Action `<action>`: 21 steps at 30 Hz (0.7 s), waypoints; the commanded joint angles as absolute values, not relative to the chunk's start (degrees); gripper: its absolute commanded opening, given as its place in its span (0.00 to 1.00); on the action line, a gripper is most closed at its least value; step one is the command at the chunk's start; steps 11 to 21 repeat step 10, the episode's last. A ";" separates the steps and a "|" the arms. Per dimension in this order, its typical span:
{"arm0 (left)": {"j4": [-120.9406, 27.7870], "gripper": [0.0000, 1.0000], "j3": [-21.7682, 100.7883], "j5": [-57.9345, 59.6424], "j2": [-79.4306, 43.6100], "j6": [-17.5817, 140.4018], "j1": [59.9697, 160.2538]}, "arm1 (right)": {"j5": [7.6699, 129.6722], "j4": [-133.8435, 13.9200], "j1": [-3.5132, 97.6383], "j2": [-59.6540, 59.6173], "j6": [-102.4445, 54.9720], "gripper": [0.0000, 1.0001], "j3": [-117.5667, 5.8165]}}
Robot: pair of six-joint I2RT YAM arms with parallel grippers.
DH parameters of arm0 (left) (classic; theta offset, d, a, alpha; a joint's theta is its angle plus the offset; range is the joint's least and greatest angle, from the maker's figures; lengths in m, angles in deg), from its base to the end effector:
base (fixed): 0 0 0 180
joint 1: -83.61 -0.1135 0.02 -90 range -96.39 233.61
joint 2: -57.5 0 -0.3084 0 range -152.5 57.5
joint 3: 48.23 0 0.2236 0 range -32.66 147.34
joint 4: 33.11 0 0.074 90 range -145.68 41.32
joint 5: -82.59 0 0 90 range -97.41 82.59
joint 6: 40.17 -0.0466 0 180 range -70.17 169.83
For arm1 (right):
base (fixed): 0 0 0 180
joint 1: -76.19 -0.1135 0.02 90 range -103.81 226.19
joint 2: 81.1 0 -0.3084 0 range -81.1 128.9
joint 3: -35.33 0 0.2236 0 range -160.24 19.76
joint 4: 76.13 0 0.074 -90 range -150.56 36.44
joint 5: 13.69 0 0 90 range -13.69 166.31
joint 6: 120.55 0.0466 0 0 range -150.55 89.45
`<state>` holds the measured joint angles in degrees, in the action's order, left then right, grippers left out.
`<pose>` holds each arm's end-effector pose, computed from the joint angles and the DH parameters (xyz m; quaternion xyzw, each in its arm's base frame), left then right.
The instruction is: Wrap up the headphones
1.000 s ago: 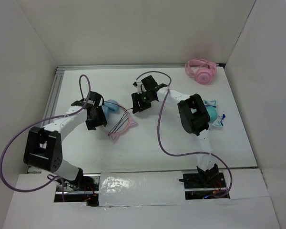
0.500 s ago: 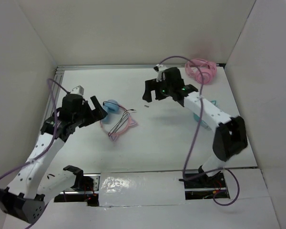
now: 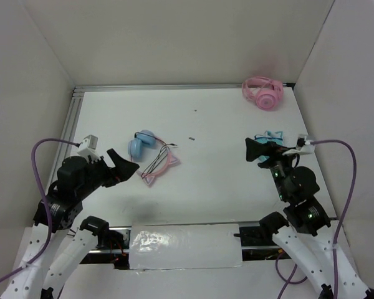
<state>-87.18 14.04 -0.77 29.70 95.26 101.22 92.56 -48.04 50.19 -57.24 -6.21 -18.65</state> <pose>0.0411 -0.0187 0.3435 -0.1637 0.7999 -0.3412 0.4658 0.0507 0.0102 0.3547 0.0917 0.6889 0.2141 0.6864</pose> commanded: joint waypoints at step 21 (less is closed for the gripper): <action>-83.05 0.99 13.14 4.28 27.00 95.97 101.72 | 104.88 -42.97 50.09 -74.15 -1.46 1.00 -10.75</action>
